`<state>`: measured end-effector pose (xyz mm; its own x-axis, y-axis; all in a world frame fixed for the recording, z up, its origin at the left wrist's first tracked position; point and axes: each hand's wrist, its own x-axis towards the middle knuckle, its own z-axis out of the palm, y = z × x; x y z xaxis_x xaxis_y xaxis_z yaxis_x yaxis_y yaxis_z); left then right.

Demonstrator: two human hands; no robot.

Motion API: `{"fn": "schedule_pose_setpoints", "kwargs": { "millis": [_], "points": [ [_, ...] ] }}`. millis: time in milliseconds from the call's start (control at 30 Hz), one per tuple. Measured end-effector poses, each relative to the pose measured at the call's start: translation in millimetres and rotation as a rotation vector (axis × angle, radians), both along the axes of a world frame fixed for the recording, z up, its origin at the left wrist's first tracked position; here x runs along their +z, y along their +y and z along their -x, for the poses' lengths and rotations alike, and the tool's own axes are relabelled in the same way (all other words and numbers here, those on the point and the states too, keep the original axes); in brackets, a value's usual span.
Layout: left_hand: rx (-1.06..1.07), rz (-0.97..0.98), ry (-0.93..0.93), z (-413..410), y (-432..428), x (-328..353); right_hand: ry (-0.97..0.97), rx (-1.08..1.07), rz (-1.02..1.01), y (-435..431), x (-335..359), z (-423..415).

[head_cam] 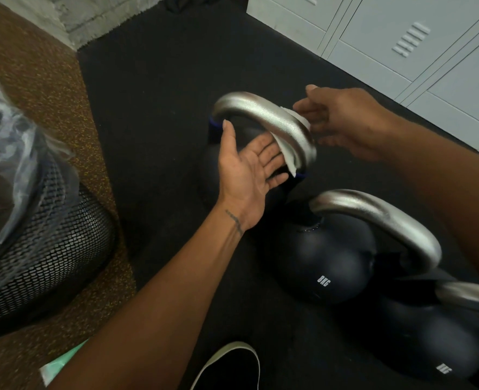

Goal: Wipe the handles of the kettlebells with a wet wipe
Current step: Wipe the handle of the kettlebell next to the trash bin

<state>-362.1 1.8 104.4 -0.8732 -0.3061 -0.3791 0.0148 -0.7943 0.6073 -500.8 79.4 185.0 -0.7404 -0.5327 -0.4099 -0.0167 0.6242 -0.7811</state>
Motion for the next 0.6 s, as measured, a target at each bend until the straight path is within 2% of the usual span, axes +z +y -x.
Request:
{"fn": "schedule_pose_setpoints", "kwargs": {
  "millis": [167,367,433,533,600],
  "points": [
    [-0.077,0.158,-0.063,5,-11,1,-0.101,0.010,-0.028,-4,-2,-1],
    [-0.101,0.418,-0.272,0,-21,25,0.062,0.071,-0.089,12,1,-3],
    [-0.017,0.544,-0.377,-5,-29,32,0.103,0.097,-0.124,22,5,-5],
    [0.197,0.883,-0.452,-11,-39,33,0.092,0.082,-0.140,32,10,-9],
    [0.237,0.930,-0.469,-13,-42,33,0.088,0.088,-0.159,31,9,-12]
  ]
}}
